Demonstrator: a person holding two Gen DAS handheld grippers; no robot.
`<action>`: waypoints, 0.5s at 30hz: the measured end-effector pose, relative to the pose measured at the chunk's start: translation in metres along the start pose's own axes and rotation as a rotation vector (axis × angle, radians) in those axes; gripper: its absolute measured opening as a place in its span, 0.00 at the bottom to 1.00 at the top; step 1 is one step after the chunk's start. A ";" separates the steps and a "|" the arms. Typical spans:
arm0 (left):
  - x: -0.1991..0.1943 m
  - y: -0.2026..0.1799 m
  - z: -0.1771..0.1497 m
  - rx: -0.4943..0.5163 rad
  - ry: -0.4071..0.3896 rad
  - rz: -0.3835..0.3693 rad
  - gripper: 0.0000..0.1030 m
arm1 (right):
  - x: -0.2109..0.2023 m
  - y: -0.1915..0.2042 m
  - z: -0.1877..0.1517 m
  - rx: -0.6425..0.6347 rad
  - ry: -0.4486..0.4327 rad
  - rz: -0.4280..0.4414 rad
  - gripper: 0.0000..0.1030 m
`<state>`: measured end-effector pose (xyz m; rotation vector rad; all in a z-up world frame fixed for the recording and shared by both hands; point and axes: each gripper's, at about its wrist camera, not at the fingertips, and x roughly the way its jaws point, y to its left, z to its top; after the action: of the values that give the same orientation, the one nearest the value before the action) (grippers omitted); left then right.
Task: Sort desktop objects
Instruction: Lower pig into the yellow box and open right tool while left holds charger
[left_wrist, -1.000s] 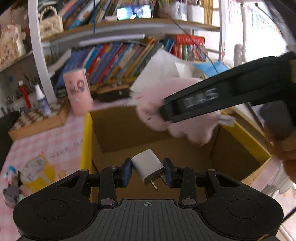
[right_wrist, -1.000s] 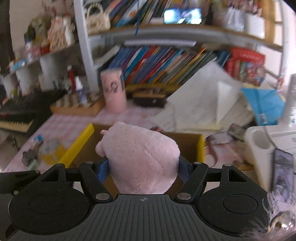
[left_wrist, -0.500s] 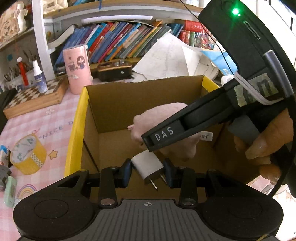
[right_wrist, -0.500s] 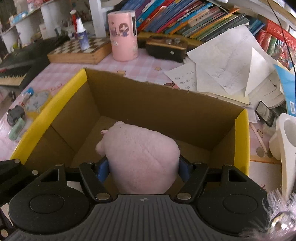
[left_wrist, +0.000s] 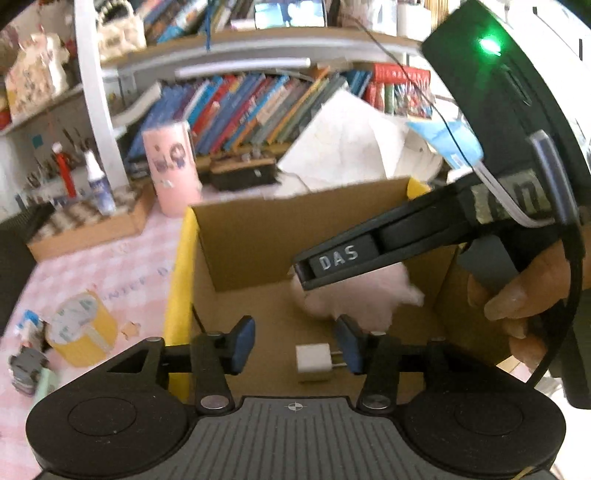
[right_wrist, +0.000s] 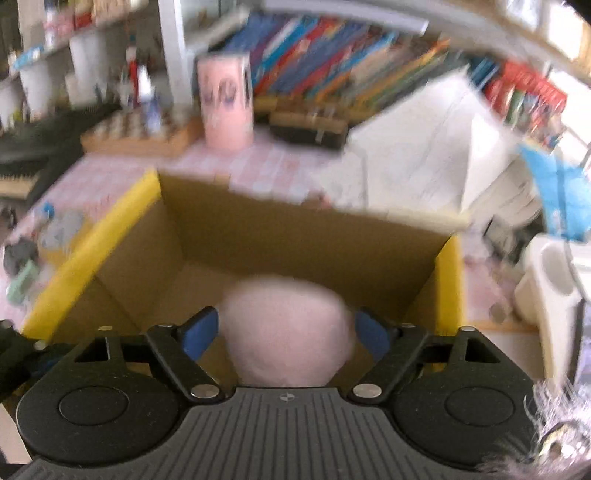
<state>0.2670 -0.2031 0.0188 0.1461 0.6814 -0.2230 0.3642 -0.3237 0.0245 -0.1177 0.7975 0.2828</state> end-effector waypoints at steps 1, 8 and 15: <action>-0.004 0.001 0.001 -0.003 -0.011 0.008 0.50 | -0.007 0.001 -0.001 0.000 -0.042 -0.006 0.84; -0.034 0.014 0.004 -0.046 -0.081 0.053 0.51 | -0.041 -0.002 -0.001 0.064 -0.173 -0.021 0.84; -0.057 0.029 -0.002 -0.081 -0.134 0.067 0.52 | -0.083 0.001 -0.015 0.143 -0.242 -0.039 0.84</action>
<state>0.2299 -0.1653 0.0556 0.0761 0.5505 -0.1392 0.2991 -0.3428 0.0740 0.0354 0.5720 0.1973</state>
